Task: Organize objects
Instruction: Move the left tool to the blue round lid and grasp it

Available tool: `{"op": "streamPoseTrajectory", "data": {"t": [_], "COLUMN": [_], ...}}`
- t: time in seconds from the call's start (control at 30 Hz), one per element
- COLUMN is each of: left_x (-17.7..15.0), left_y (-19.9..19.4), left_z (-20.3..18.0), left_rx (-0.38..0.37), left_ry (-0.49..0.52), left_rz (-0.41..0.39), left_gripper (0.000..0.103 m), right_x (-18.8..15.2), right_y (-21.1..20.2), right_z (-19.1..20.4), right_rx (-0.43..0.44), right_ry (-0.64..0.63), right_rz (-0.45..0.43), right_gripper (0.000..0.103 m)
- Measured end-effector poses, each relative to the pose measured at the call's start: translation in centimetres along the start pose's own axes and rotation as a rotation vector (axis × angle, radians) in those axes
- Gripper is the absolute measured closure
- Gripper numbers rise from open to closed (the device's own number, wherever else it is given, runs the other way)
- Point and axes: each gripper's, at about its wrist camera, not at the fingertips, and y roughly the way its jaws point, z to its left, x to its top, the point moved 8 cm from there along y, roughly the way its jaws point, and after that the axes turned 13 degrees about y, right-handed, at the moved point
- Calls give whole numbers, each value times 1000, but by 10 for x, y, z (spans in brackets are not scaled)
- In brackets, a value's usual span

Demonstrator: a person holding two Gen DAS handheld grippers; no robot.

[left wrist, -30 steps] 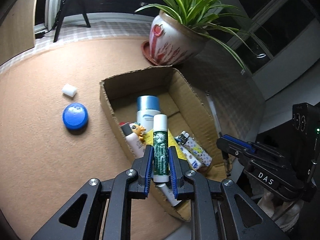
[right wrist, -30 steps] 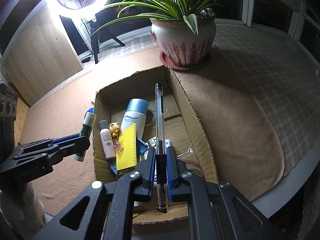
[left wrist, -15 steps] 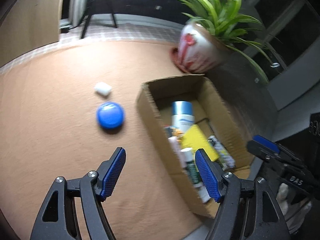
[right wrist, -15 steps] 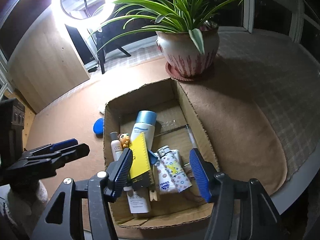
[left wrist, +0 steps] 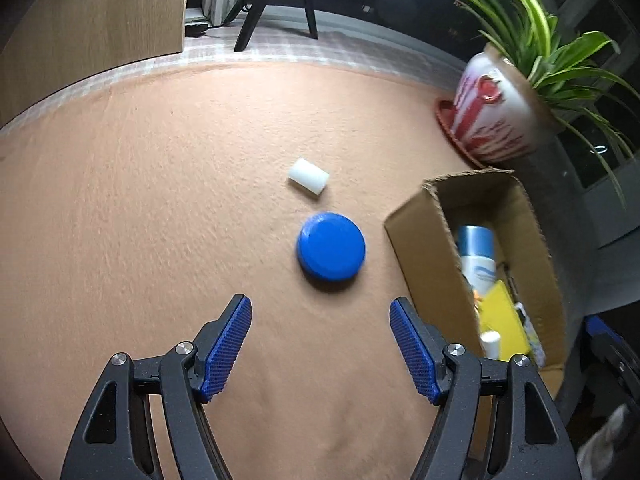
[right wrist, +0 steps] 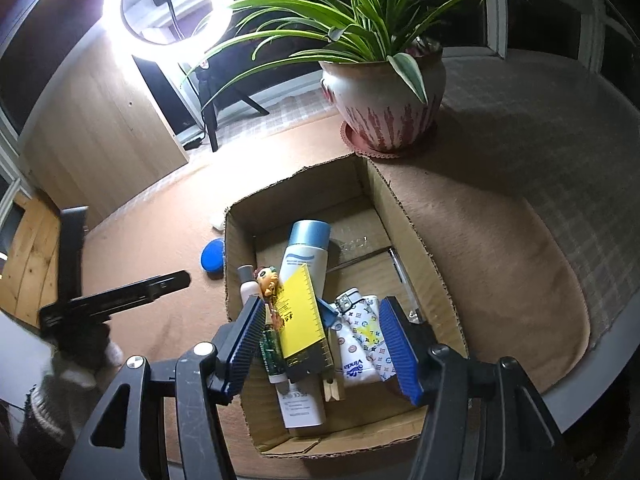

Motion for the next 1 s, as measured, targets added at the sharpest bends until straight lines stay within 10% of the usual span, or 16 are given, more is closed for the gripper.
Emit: {"op": "streamPoseTrajectory", "data": {"t": [0.57, 0.77, 1.0], "left_x": [29, 31, 17], "left_y": [53, 54, 39], "left_z": [-12, -7, 23], "left_rx": [102, 147, 161], "left_ry": [81, 92, 48], "left_rz": [19, 9, 9], "left_gripper": [29, 49, 49], "right_x": [-1, 2, 3], "right_y": [-8, -6, 2], "right_z": [2, 7, 32], "right_rx": [4, 0, 28], "right_ry": [0, -13, -62], "right_rz": [-8, -6, 5], "right_gripper": [48, 48, 48]}}
